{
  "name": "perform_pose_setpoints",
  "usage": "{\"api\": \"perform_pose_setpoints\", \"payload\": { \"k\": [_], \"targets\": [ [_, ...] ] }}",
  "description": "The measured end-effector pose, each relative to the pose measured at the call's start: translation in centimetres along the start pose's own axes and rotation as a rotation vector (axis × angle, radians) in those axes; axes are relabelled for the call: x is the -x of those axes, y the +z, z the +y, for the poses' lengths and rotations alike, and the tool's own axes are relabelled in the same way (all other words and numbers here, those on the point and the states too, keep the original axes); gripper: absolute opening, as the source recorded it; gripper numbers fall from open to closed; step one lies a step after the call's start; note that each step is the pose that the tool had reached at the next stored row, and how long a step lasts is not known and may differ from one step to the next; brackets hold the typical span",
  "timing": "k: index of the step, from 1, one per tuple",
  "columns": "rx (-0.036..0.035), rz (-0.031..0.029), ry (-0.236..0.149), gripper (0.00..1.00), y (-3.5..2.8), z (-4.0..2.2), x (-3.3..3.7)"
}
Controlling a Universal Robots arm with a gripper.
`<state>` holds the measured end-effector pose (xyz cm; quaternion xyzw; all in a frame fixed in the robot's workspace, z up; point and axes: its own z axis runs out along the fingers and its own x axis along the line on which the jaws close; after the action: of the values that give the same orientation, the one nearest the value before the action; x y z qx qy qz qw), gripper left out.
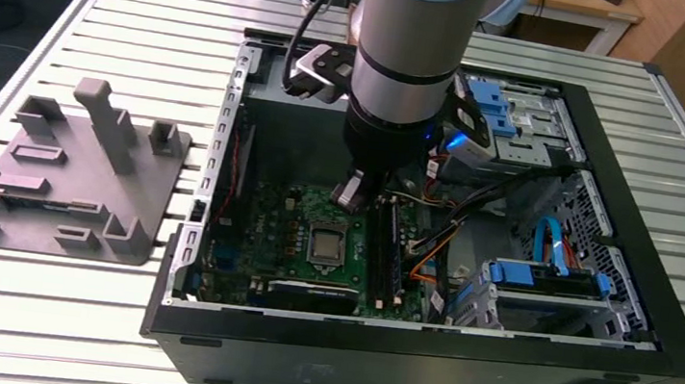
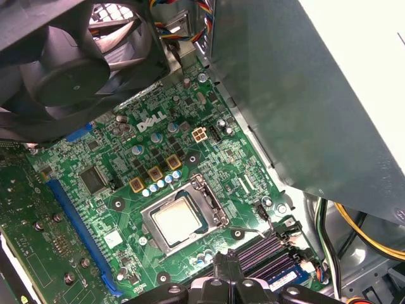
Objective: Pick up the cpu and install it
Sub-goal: 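Close the cpu cover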
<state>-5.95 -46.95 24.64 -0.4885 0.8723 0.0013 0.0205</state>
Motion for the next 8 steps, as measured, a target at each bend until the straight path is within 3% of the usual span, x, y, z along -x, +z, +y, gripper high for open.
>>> {"api": "perform_pose_setpoints", "payload": {
  "k": [8],
  "targets": [
    [0.0000, -0.0001, 0.000, 0.11, 0.00, 0.00, 0.01]
  ]
}}
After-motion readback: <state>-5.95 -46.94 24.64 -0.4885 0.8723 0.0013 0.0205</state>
